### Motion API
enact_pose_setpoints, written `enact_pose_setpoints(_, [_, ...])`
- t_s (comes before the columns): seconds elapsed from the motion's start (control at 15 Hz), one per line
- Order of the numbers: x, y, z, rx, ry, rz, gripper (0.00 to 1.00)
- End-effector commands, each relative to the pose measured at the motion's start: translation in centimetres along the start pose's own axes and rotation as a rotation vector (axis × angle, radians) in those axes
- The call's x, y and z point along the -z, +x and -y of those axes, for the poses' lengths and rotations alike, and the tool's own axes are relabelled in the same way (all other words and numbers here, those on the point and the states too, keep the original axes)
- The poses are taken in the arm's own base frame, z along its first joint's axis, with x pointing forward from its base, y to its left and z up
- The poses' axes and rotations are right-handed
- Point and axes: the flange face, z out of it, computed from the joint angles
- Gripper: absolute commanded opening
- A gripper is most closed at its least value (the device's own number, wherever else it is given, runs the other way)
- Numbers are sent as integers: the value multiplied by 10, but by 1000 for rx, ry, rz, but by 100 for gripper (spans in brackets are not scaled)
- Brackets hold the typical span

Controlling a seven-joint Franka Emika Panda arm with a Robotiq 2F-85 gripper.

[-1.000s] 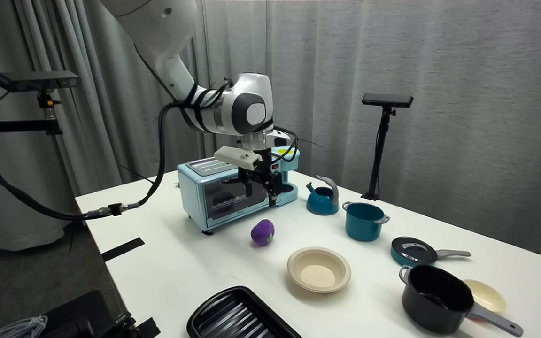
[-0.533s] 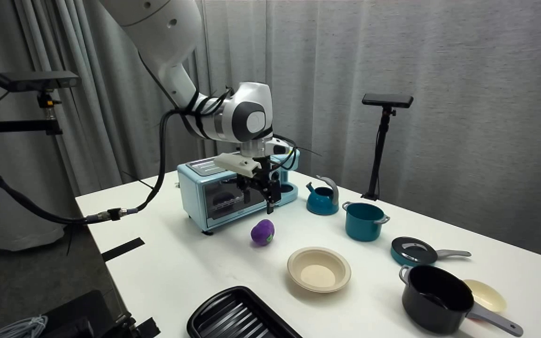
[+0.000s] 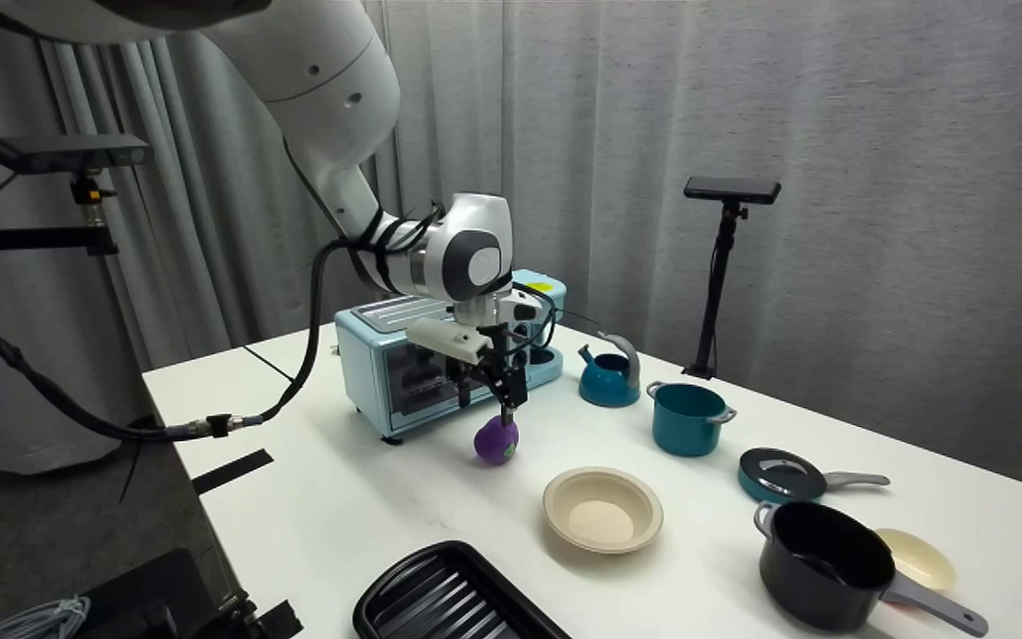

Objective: Put the purple plushy on the cream plate

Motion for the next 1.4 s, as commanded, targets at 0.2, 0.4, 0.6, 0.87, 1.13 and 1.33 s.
enact_pose_setpoints(0.2, [-34,22,-3,16,-85,-11,100])
enact_pose_setpoints(0.4, [-43,25,-6,11,-85,2,66])
enact_pose_setpoints(0.6, [-41,27,-7,2,-69,3,42])
enact_pose_setpoints(0.87, [-5,22,-12,-18,-53,-27,15])
enact_pose_setpoints(1.13, [47,12,-26,-28,-46,-61,6])
enact_pose_setpoints(1.33, [80,1,-46,-64,-37,-95,6])
